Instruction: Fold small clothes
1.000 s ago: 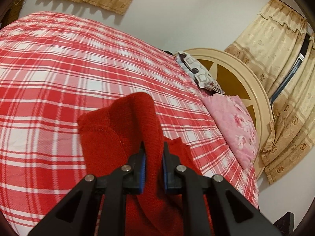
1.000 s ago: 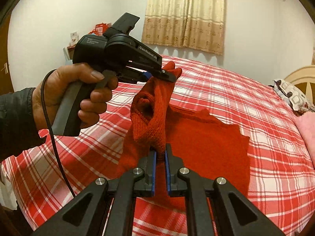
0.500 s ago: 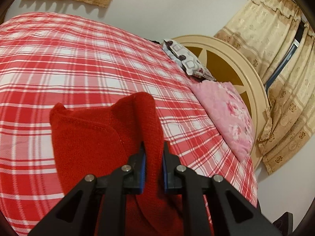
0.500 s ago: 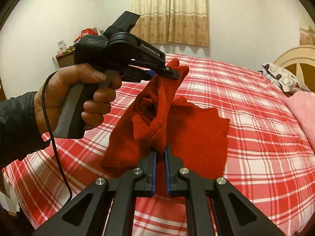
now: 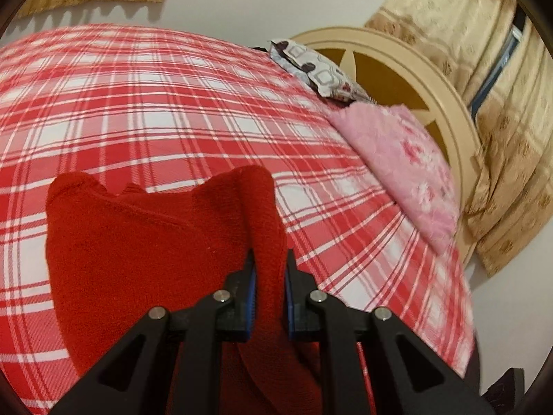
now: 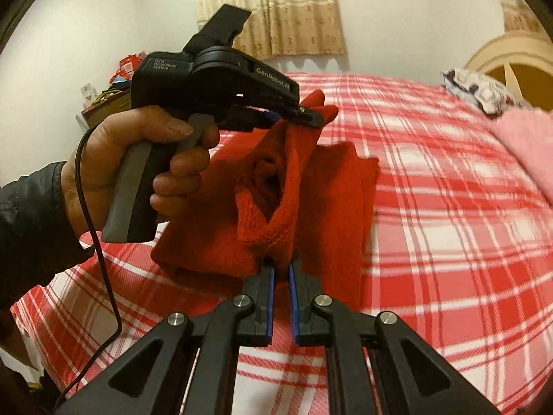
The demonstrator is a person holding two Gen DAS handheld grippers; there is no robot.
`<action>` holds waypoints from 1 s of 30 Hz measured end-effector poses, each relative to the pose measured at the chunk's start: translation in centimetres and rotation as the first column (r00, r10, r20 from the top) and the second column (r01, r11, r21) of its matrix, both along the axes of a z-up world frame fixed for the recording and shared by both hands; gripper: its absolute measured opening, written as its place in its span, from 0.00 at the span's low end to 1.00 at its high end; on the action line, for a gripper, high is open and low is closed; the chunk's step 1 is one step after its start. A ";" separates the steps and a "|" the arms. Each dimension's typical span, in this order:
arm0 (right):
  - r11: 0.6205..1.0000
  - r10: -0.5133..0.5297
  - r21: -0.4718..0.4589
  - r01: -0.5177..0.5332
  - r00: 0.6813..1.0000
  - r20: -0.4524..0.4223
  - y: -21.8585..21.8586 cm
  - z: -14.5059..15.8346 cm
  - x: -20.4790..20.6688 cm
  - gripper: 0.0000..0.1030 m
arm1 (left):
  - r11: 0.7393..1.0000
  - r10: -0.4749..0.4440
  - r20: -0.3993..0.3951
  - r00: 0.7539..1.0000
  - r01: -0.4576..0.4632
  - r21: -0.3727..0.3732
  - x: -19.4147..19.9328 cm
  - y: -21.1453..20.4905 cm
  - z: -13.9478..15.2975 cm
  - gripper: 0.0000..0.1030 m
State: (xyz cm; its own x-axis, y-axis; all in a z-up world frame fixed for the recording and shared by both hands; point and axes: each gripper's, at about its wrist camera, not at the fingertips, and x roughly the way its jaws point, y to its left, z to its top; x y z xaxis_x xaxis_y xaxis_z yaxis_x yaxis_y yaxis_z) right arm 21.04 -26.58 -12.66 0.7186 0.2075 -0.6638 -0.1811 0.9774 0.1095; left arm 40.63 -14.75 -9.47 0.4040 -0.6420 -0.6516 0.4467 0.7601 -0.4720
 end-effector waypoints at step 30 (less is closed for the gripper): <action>0.980 -0.133 0.134 0.145 0.987 -0.092 -4.7 2.2 10.5 0.53 | 0.972 0.074 0.250 0.965 -0.126 0.199 -9.3 8.0 -2.8 0.70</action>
State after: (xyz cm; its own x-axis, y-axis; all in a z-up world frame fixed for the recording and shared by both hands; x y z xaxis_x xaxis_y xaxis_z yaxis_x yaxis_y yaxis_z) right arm 31.54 -31.23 -10.43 0.6910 0.2045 -0.6933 -0.0291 0.9663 0.2559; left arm 31.31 -6.78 -12.28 0.6201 -0.4481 -0.6439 0.4429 0.8775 -0.1841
